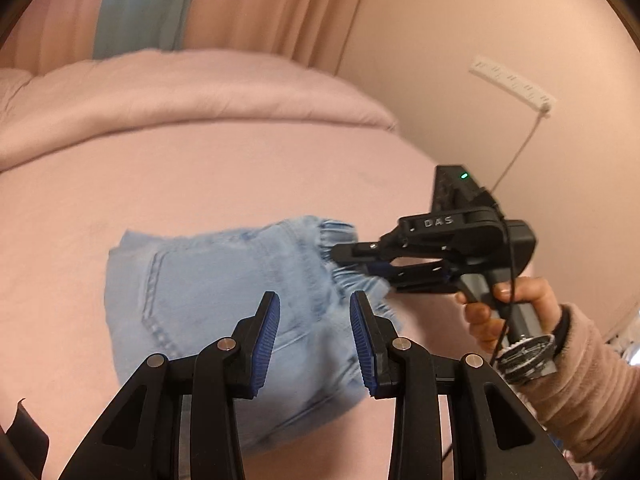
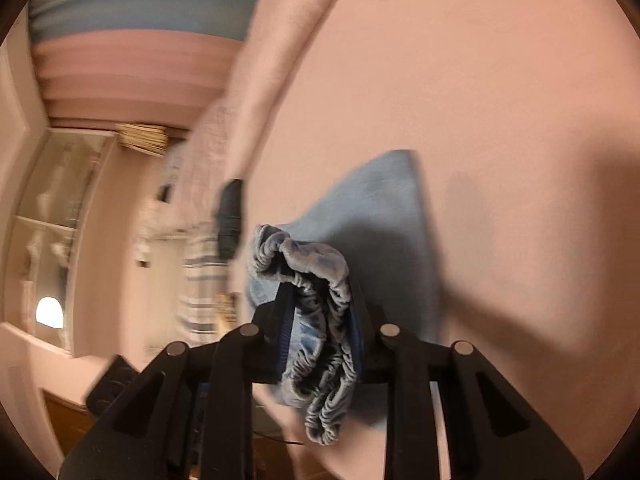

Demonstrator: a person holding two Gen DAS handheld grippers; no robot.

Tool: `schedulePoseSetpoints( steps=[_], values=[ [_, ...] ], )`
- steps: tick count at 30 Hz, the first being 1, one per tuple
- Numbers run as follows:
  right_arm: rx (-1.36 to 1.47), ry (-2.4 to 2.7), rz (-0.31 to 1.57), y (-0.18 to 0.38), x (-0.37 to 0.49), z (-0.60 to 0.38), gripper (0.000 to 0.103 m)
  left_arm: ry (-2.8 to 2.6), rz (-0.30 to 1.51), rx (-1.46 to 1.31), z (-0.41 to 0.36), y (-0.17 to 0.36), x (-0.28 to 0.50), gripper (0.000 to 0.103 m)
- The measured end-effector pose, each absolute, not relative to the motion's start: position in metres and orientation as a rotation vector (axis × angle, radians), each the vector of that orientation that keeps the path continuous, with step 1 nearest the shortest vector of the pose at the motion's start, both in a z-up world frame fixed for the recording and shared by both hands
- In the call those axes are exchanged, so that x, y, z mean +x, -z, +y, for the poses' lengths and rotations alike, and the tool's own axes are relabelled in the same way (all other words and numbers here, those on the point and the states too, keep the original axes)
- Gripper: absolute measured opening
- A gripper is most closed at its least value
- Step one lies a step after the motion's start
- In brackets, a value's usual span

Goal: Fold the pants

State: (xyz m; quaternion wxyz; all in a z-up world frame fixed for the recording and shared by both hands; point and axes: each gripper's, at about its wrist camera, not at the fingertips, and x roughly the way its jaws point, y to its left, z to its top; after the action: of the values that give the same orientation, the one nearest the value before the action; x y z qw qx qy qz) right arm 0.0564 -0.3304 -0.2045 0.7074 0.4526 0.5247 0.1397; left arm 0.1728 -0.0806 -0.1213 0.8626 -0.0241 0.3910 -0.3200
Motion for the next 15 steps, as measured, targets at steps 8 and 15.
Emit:
schedulePoseSetpoints(
  steps=[8, 15],
  values=[
    [0.844, -0.187, 1.158, 0.185, 0.051, -0.332, 0.055, 0.626, 0.934, -0.039, -0.078, 0.146, 0.185, 0.034],
    [0.665, -0.313, 1.029, 0.119, 0.041, -0.304, 0.041, 0.603, 0.892, -0.093, -0.067, 0.134, 0.216, 0.034]
  ],
)
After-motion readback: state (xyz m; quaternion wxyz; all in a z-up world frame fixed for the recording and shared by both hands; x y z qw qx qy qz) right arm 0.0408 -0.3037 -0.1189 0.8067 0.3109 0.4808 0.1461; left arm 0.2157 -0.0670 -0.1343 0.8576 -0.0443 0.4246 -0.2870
